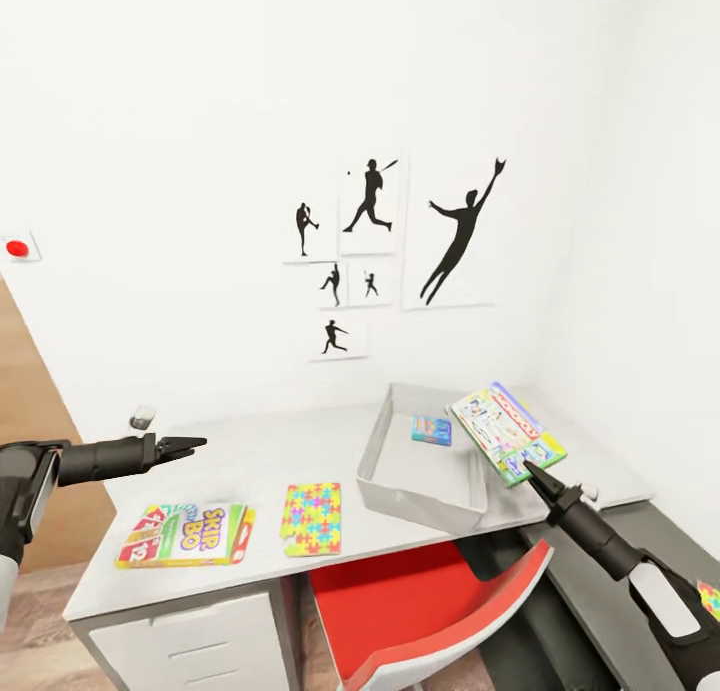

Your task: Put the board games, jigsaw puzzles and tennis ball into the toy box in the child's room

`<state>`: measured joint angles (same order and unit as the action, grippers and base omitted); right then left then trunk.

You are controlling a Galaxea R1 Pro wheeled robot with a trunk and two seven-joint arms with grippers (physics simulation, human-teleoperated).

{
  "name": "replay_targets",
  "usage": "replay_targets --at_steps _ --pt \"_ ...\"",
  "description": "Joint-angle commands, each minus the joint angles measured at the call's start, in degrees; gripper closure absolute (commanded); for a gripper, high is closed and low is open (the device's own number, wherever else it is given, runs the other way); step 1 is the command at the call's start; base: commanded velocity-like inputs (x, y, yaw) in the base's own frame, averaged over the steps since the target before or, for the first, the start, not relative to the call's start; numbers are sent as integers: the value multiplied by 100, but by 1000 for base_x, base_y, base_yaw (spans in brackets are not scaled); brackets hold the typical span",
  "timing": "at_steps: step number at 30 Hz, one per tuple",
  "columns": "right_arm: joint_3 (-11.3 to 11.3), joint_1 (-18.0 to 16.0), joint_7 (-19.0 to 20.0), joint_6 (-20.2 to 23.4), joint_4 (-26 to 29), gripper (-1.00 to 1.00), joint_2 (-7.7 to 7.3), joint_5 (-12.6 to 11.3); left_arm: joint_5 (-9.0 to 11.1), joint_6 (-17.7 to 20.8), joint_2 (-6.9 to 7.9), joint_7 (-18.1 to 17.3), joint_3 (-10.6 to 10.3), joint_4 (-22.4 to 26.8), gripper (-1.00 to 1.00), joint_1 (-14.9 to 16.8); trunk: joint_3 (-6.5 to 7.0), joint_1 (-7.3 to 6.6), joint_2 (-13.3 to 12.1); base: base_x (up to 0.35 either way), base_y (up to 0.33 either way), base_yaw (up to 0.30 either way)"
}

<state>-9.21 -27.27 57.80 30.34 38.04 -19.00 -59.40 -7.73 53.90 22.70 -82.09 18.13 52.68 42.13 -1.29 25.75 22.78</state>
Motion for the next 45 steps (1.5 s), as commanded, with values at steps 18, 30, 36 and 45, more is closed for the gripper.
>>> replay_targets --at_steps 18,30,36,45 --pt "-54 -7 12 49 1 100 10 -45 -55 52 25 -47 13 12 -100 0 -19 4 14 12 0 -129" --pt "-54 -7 -1 6 1 100 20 -25 -55 50 62 -44 15 23 -100 -3 -19 4 14 309 52 -209" --pt "-50 -7 -6 -91 9 100 69 6 -53 50 66 -44 13 23 -100 -3 -19 4 14 194 41 -11" --pt "-45 -7 -164 -178 23 100 81 17 -53 50 68 -44 6 32 -100 -3 -19 4 14 77 -43 -1"
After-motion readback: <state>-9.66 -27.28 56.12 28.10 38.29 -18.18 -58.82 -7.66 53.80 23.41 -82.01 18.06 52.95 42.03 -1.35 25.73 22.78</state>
